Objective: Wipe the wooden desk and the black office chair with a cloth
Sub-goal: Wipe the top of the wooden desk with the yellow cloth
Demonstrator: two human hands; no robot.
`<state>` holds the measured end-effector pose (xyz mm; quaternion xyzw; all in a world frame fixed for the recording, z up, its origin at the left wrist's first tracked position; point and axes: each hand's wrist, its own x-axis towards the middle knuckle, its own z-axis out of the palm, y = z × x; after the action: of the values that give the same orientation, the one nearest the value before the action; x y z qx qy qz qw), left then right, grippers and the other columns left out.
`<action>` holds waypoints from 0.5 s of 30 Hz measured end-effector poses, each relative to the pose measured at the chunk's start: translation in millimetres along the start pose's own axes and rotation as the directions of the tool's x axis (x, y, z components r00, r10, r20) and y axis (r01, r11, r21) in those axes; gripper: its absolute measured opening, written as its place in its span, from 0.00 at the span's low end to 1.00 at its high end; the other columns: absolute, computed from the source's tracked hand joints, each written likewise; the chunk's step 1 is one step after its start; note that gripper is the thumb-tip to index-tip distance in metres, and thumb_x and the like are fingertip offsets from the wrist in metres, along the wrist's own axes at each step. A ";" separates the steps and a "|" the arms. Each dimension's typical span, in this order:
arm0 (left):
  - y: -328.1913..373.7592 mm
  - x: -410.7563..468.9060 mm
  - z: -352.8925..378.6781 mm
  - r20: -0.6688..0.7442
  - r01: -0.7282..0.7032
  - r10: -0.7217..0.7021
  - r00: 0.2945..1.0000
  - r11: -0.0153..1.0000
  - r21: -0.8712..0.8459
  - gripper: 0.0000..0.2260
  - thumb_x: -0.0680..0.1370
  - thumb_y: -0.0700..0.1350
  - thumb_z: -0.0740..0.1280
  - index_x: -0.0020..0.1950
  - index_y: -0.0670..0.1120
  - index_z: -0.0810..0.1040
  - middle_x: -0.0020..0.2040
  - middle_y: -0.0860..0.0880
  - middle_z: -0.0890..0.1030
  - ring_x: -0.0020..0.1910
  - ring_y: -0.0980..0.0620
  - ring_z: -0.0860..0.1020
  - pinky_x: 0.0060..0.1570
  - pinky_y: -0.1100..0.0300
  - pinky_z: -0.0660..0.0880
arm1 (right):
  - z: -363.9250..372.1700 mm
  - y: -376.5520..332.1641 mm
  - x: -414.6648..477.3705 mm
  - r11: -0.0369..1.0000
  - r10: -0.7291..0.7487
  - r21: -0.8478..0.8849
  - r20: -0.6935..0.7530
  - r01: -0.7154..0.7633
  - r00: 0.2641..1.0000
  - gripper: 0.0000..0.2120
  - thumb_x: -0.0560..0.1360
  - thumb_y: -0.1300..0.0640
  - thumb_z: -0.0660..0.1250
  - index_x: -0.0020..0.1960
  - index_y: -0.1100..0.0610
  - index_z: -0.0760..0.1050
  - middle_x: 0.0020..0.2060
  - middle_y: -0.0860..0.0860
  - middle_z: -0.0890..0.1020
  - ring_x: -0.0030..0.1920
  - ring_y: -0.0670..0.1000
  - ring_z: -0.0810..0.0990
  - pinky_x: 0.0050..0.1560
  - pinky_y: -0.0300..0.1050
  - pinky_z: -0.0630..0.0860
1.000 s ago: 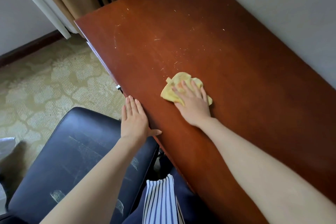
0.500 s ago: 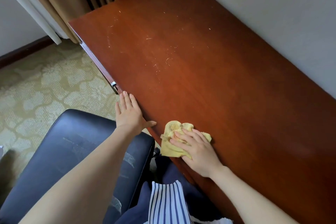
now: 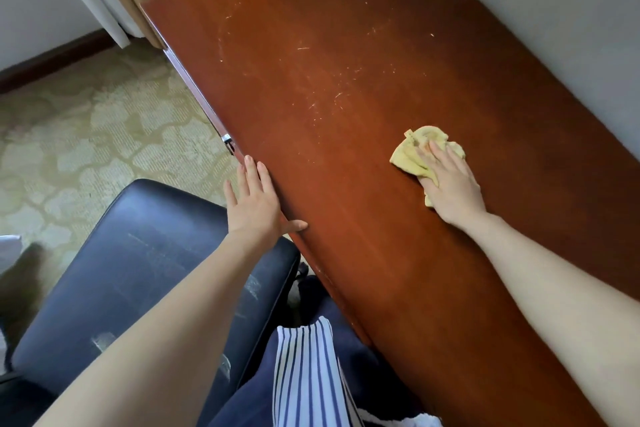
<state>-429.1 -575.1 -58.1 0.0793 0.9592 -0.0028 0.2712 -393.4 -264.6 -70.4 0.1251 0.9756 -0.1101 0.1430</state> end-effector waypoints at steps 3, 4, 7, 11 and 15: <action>1.4 3.5 1.6 0.007 0.019 -0.019 1.000 1.000 0.012 0.58 0.67 0.71 0.65 0.75 0.37 0.35 0.76 0.39 0.36 0.76 0.41 0.39 0.73 0.43 0.43 | -4.4 -21.7 39.3 0.997 0.076 -0.012 0.002 -0.076 0.997 0.24 0.82 0.44 0.50 0.76 0.41 0.49 0.77 0.45 0.49 0.77 0.52 0.43 0.75 0.54 0.44; 1.5 4.2 2.9 0.003 0.026 -0.026 1.000 1.000 0.010 0.58 0.66 0.71 0.66 0.75 0.37 0.35 0.76 0.39 0.36 0.76 0.41 0.40 0.73 0.43 0.44 | -4.5 -30.9 50.0 0.993 0.115 -0.009 0.003 -0.115 0.993 0.25 0.81 0.43 0.49 0.76 0.41 0.48 0.77 0.45 0.48 0.77 0.53 0.42 0.75 0.55 0.43; 0.8 4.3 7.0 -0.010 0.039 -0.039 0.999 0.999 0.008 0.59 0.65 0.71 0.66 0.75 0.39 0.35 0.77 0.41 0.36 0.77 0.41 0.42 0.73 0.42 0.45 | -3.4 -59.5 76.2 0.982 0.188 -0.002 0.008 -0.188 0.982 0.25 0.81 0.40 0.47 0.76 0.40 0.46 0.77 0.47 0.45 0.76 0.56 0.40 0.74 0.57 0.40; 0.5 5.2 9.7 -0.018 0.039 -0.039 0.999 0.999 0.002 0.59 0.64 0.72 0.65 0.75 0.39 0.34 0.77 0.42 0.35 0.77 0.42 0.42 0.72 0.41 0.45 | -3.0 -89.5 97.9 0.992 0.128 -0.023 0.027 -0.127 0.991 0.26 0.80 0.38 0.45 0.76 0.40 0.46 0.77 0.47 0.44 0.76 0.57 0.39 0.73 0.59 0.39; -1.1 6.7 9.0 -0.005 0.034 -0.034 0.999 0.999 -0.027 0.59 0.65 0.71 0.65 0.75 0.40 0.34 0.76 0.42 0.34 0.77 0.42 0.43 0.72 0.41 0.46 | 6.8 -117.4 97.2 0.997 -0.014 -0.075 0.033 0.016 0.999 0.26 0.79 0.37 0.44 0.76 0.38 0.47 0.77 0.46 0.44 0.76 0.56 0.38 0.73 0.59 0.38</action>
<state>-430.1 -575.6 -69.3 0.0593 0.9612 0.0056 0.2695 -514.3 -356.6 -85.5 0.1106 0.9775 -0.0764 0.1625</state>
